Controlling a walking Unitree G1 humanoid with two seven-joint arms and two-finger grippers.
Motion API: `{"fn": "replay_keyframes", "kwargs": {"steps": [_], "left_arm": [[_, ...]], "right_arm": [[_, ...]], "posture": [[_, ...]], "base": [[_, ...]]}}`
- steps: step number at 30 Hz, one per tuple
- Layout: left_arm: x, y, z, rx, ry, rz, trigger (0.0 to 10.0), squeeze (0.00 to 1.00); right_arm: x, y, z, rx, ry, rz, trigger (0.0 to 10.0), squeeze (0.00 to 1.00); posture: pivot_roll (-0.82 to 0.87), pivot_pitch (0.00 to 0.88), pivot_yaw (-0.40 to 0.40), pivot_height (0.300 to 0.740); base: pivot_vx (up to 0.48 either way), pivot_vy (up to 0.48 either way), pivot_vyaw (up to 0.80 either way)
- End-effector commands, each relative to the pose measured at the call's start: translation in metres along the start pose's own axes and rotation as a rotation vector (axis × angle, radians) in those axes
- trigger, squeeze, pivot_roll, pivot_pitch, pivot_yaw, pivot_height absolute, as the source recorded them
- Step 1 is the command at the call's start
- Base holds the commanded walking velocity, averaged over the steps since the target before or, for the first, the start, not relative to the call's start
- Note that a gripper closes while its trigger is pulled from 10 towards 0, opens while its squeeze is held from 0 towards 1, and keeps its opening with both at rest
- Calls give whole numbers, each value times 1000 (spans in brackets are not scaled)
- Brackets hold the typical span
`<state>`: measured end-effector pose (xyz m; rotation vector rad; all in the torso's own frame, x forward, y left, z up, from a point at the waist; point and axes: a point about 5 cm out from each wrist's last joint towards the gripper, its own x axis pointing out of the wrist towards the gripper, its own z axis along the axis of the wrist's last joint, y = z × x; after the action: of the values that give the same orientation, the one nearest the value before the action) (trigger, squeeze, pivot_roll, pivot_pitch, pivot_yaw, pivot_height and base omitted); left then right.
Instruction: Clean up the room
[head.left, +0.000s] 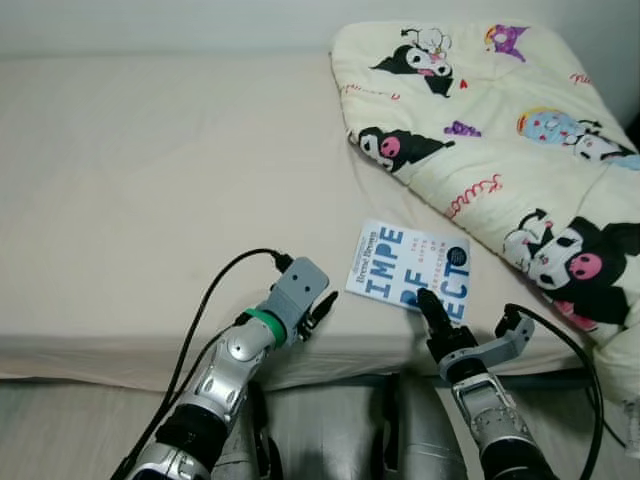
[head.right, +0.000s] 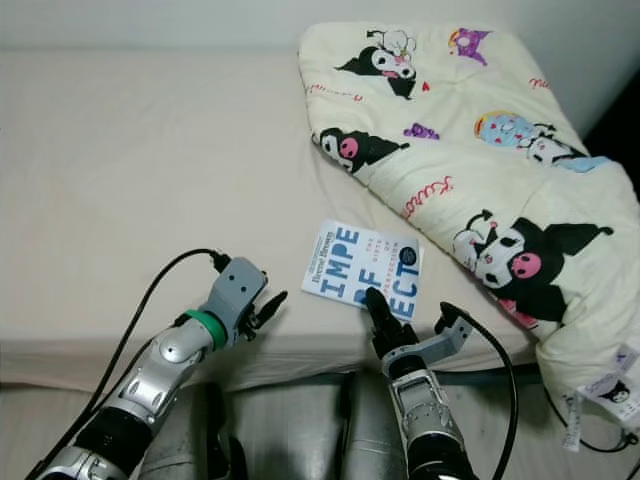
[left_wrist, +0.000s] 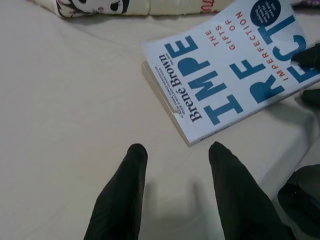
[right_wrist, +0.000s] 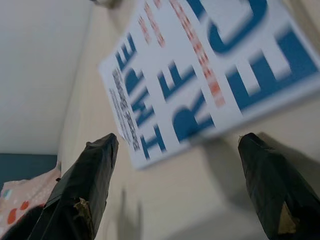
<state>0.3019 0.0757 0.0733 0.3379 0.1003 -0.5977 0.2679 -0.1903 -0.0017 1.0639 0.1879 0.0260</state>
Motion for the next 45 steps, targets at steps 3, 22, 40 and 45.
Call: {"fn": "replay_keyframes", "kwargs": {"steps": [3,22,40,45], "left_arm": [[-5,-2,-7,10,32,-15,10000,0],[-27,4,-6,25,57,-16,10000,0],[-50,1,0,9,90,-15,10000,0],[-54,2,0,3,102,1,10000,0]], "right_arm": [[-9,-7,-12,35,34,-21,10000,1000],[-5,-10,20,93,-98,21,10000,0],[7,-5,77,79,-319,1,9098,0],[25,20,90,46,-294,131,8667,0]], "posture": [[23,97,97,600],[105,194,175,600],[192,288,220,600],[199,294,216,600]], "base": [[0,0,0],[0,0,0],[0,0,0],[0,0,0]]}}
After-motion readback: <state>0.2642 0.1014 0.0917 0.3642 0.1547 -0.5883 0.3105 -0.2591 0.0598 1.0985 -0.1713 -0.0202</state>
